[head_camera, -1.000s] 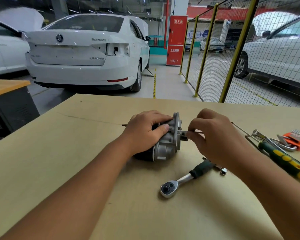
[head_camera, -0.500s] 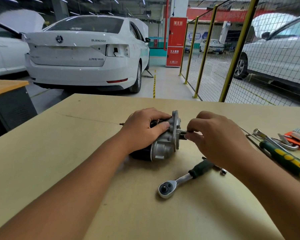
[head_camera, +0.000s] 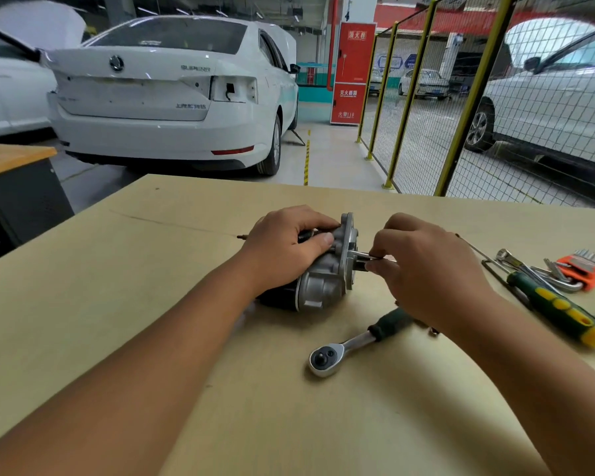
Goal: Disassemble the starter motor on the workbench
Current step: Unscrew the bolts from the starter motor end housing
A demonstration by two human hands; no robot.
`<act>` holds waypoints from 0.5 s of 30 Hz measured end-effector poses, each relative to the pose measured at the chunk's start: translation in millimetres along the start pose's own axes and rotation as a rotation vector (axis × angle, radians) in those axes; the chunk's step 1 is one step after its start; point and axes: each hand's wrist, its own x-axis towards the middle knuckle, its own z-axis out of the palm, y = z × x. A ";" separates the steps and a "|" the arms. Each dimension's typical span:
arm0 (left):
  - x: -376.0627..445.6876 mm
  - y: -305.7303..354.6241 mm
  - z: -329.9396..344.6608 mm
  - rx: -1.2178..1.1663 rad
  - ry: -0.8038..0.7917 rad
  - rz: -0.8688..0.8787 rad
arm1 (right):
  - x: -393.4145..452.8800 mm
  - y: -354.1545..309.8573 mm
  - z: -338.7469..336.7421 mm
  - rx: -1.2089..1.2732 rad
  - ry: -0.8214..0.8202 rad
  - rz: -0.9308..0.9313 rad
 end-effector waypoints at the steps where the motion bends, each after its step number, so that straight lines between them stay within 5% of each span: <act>1: -0.6 -0.4 0.1 0.003 0.001 0.000 | -0.5 -0.1 -0.8 0.001 -0.011 -0.007; 9: -1.8 4.4 -2.8 0.021 -0.017 -0.006 | 1.8 6.8 4.4 0.032 -0.090 -0.021; 15: -2.8 2.5 -4.2 0.045 -0.034 0.013 | 2.2 2.7 2.6 -0.060 0.000 -0.017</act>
